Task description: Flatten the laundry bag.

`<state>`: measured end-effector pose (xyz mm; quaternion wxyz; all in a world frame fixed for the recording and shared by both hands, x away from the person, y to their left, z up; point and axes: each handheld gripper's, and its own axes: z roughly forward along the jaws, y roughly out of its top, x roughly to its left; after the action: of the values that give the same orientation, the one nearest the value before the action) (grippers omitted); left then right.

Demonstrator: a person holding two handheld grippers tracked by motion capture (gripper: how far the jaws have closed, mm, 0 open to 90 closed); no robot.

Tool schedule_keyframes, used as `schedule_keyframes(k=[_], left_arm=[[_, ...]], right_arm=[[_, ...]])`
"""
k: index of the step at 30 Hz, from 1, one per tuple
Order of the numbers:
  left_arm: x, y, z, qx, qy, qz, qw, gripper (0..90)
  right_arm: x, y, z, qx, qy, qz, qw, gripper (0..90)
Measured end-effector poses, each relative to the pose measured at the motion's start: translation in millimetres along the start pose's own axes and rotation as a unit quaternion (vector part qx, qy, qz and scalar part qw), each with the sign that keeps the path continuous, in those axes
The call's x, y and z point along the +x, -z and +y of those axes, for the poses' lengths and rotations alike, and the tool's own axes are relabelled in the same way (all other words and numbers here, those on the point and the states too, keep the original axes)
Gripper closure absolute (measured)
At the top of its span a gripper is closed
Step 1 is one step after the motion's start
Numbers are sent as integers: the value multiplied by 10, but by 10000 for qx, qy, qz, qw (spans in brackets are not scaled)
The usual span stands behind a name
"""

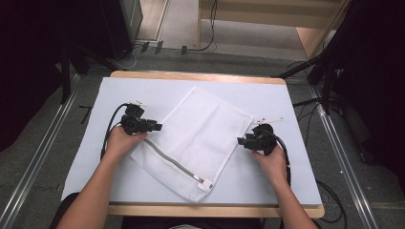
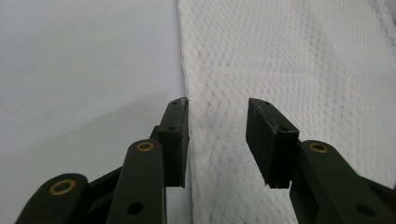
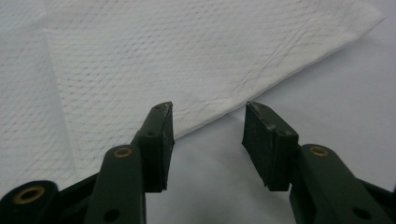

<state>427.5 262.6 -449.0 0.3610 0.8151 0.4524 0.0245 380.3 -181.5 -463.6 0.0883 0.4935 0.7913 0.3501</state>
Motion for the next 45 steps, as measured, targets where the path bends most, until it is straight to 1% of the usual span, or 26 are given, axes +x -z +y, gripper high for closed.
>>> schedule_keyframes(k=[3, 4, 5, 8, 10, 11, 12, 13, 15, 17, 18, 21, 24, 27, 28, 30, 34, 37, 38, 40, 41, 44, 45], left_arm=[[6, -44, -5, 71, -25, 34, 10000, 602], [2, -54, -8, 66, -20, 46, 10000, 602], [-1, -56, -7, 58, -15, 34, 10000, 605], [-25, -74, -9, 67, -46, 6, 10000, 636], [-51, -91, -15, 68, -105, 33, 9999, 681], [-63, -94, -18, 76, -141, 74, 9998, 709], [-70, -98, -22, 89, -131, 57, 9999, 740], [-74, -103, -26, 95, -91, 27, 9999, 775], [-85, -108, -32, 128, -62, 45, 9999, 840], [-92, -113, -32, 174, -54, -18, 9998, 878], [-88, -115, -32, 209, -16, -94, 9997, 888], [-81, -113, -34, 238, 79, -204, 9995, 899], [-84, -97, -34, 214, 158, -277, 9993, 900], [-102, -57, -35, 144, 175, -307, 9993, 900], [-115, -44, -43, 84, 186, -293, 9994, 900], [-132, -17, -63, 49, 201, -304, 9993, 900], [-165, 38, -106, 0, 204, -310, 9993, 900], [-183, 73, -137, -12, 201, -303, 9993, 900], [-190, 81, -151, -29, 230, -300, 9993, 900], [-195, 98, -177, -47, 257, -320, 9991, 900], [-196, 109, -188, -31, 245, -326, 9992, 900], [-208, 134, -228, -72, 300, -407, 9987, 900], [-209, 143, -242, -97, 369, -462, 9982, 900]], right_arm=[[54, -57, -12, 44, 75, 19, 10000, 519], [76, -79, -10, 65, 130, -9, 9999, 508], [96, -93, -5, 39, 239, -48, 9997, 507], [152, -140, 23, 10, 330, -103, 9994, 516], [190, -165, 34, 0, 468, -230, 9986, 573], [204, -173, 36, -3, 548, -337, 9979, 625], [210, -173, 41, 15, 610, -423, 9972, 655], [203, -175, 45, 7, 590, -437, 9973, 694], [174, -173, 55, 2, 481, -369, 9982, 795], [150, -174, 68, 49, 345, -217, 9992, 875], [145, -180, 76, 57, 319, -158, 9993, 888], [155, -187, 102, 119, 376, -175, 9991, 900], [138, -191, 121, 141, 339, -119, 9993, 900], [111, -209, 146, 115, 323, -89, 9994, 900], [106, -217, 162, 129, 302, -66, 9994, 900], [98, -229, 195, 134, 320, -97, 9994, 900], [63, -260, 262, 100, 304, -86, 9995, 900], [20, -285, 312, 113, 243, -54, 9996, 900], [6, -294, 325, 85, 224, -49, 9997, 900], [-14, -311, 359, 115, 184, -33, 9998, 900], [-21, -319, 376, 106, 198, -29, 9997, 900], [-38, -345, 431, 92, 168, -3, 9998, 900], [-47, -355, 450, 92, 180, 3, 9998, 900]])
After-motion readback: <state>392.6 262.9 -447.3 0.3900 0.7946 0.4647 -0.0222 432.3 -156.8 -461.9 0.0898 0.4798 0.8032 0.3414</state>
